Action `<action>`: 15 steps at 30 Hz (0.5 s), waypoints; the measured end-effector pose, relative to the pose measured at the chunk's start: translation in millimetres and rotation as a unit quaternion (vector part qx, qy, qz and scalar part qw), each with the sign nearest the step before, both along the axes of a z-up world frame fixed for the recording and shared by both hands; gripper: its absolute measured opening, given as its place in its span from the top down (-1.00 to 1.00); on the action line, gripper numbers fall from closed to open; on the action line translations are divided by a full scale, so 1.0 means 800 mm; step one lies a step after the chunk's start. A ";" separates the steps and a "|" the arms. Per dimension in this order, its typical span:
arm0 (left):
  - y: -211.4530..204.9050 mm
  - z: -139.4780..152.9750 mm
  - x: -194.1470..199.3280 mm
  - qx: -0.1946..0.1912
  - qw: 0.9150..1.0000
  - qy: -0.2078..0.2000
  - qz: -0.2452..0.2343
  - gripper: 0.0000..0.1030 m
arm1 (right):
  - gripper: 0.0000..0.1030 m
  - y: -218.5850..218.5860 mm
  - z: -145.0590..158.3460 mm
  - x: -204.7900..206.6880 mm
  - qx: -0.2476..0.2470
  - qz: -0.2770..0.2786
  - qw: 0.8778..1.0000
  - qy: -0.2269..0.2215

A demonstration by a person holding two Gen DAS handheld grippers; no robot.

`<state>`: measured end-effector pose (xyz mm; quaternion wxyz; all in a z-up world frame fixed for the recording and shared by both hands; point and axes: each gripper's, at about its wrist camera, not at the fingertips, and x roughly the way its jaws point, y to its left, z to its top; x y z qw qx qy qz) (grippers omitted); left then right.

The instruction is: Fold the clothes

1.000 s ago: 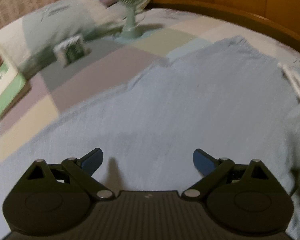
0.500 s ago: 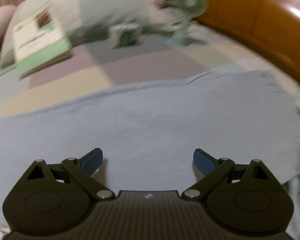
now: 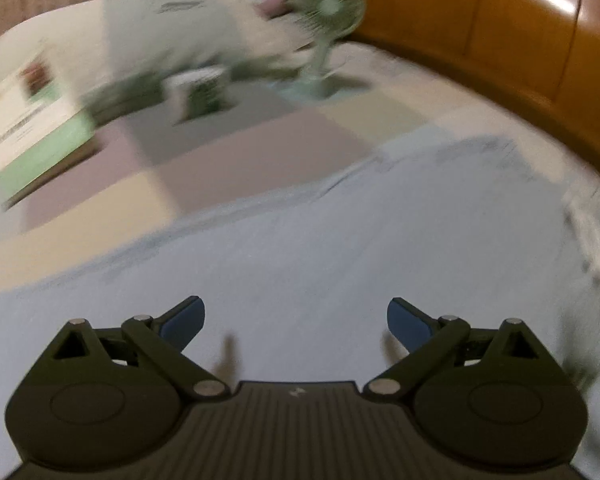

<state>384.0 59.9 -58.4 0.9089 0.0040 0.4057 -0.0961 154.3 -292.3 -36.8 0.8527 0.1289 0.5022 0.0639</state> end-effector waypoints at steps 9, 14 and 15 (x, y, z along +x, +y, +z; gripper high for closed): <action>-0.112 -0.031 0.118 -0.101 0.988 0.045 -0.104 -0.89 | -1.00 -0.022 -0.004 0.002 0.005 -0.016 1.000 0.002; -0.121 -0.063 0.169 -0.036 0.998 0.027 -0.048 -0.89 | -1.00 -0.035 -0.014 0.008 0.012 -0.018 1.000 0.008; -0.121 -0.064 0.175 -0.033 0.998 0.022 -0.045 -0.89 | -1.00 -0.037 -0.016 0.009 0.015 -0.018 1.000 0.008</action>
